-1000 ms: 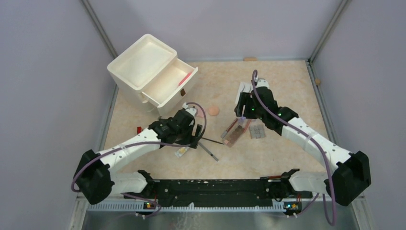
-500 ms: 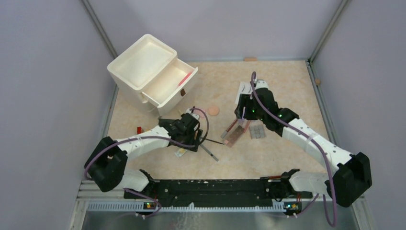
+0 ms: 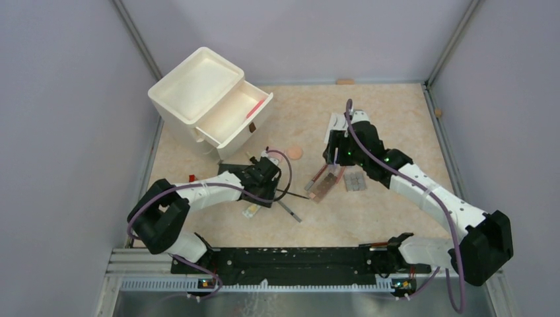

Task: Organize the makeup
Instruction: Pick up the makeup from the center of the board.

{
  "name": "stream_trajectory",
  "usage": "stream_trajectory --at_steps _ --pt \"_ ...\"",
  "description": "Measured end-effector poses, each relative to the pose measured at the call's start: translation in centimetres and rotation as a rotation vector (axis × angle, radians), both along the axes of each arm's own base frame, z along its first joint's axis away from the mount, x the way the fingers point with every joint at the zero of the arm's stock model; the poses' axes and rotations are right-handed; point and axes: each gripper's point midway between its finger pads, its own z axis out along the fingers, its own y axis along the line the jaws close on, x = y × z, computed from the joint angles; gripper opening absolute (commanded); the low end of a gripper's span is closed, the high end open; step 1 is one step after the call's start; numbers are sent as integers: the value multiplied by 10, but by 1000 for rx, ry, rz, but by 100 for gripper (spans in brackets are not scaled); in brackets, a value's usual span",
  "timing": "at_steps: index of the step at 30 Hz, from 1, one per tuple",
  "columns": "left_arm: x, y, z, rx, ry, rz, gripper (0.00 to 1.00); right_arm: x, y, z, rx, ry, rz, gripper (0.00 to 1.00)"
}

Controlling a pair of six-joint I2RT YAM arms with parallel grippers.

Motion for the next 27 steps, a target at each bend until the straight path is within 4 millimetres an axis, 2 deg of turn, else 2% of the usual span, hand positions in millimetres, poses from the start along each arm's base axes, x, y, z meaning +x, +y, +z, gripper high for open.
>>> stream_trajectory --at_steps 8,13,16,20,24,25,27 --pt "-2 -5 1 2 -13 -21 33 -3 -3 2 2 -11 2 64" --pt "-2 -6 3 3 -8 -26 29 -4 -3 3 4 -18 0 64" --pt "-1 -8 14 0 -6 -28 30 -5 -6 5 4 -23 -4 64" --pt "13 -23 57 -58 -65 -41 30 -7 -10 13 7 -46 -18 64" --pt "39 -40 135 -148 -227 -66 28 -10 -16 24 21 -81 -30 64" --pt "47 -42 161 -166 -290 -72 28 -12 -17 25 22 -86 -32 64" --pt "60 -41 201 -180 -390 -79 28 -15 -21 26 22 -96 -37 64"
